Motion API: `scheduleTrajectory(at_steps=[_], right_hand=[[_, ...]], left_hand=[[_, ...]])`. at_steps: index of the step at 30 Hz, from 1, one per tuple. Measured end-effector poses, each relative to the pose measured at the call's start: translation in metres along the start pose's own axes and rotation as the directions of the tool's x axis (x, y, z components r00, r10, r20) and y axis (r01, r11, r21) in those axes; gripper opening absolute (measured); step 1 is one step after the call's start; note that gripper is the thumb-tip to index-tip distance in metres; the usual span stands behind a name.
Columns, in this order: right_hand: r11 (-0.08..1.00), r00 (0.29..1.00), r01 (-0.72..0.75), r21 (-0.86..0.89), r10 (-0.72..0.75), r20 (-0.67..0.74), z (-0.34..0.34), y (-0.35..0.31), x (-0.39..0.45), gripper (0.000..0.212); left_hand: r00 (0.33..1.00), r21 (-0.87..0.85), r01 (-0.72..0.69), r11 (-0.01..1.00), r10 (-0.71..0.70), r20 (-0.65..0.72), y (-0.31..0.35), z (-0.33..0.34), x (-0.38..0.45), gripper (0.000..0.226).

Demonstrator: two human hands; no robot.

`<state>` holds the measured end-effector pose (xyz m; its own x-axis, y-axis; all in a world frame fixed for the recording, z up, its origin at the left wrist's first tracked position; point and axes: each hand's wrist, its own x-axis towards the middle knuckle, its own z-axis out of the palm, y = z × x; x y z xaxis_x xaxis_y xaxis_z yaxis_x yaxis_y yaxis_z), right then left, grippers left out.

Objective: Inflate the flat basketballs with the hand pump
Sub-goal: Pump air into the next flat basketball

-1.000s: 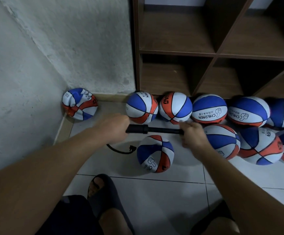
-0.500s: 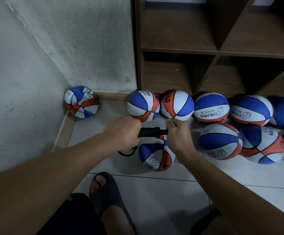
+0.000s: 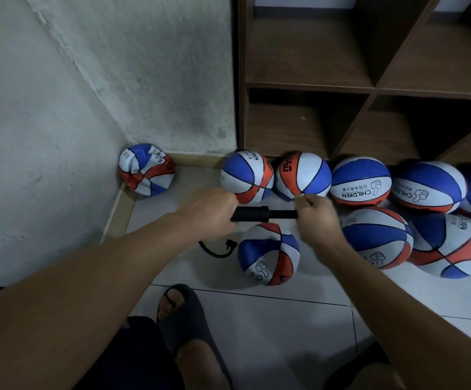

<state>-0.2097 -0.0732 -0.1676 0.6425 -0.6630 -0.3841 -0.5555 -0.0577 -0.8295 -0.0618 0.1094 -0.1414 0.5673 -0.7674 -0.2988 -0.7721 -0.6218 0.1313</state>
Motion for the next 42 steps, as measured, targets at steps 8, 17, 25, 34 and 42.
scheduleTrajectory(at_steps=[8,17,25,34,42], right_hand=[[0.993,0.994,-0.092,0.069,0.095,-0.046,-0.016,0.002,0.011,0.029],[0.995,1.000,-0.013,0.098,0.014,-0.012,0.031,0.005,-0.023,0.035],[0.998,1.000,0.012,0.068,-0.013,0.007,0.035,0.003,-0.025,0.036],[0.998,0.998,-0.061,0.002,0.061,0.036,0.015,0.004,-0.004,0.028],[0.978,0.978,-0.207,0.010,0.207,0.001,-0.043,0.015,0.017,0.016]], left_hand=[[0.995,-0.088,0.059,0.994,-0.051,0.087,-0.008,0.008,-0.002,0.034],[0.999,0.044,-0.029,0.999,0.027,0.039,0.012,0.011,-0.008,0.013],[0.997,0.018,-0.054,0.998,0.053,0.048,0.018,0.012,-0.009,0.017],[0.995,-0.048,-0.056,0.997,0.060,0.084,0.008,0.003,-0.007,0.022],[0.986,-0.041,-0.006,0.999,0.013,0.165,-0.005,0.002,-0.005,0.026]])
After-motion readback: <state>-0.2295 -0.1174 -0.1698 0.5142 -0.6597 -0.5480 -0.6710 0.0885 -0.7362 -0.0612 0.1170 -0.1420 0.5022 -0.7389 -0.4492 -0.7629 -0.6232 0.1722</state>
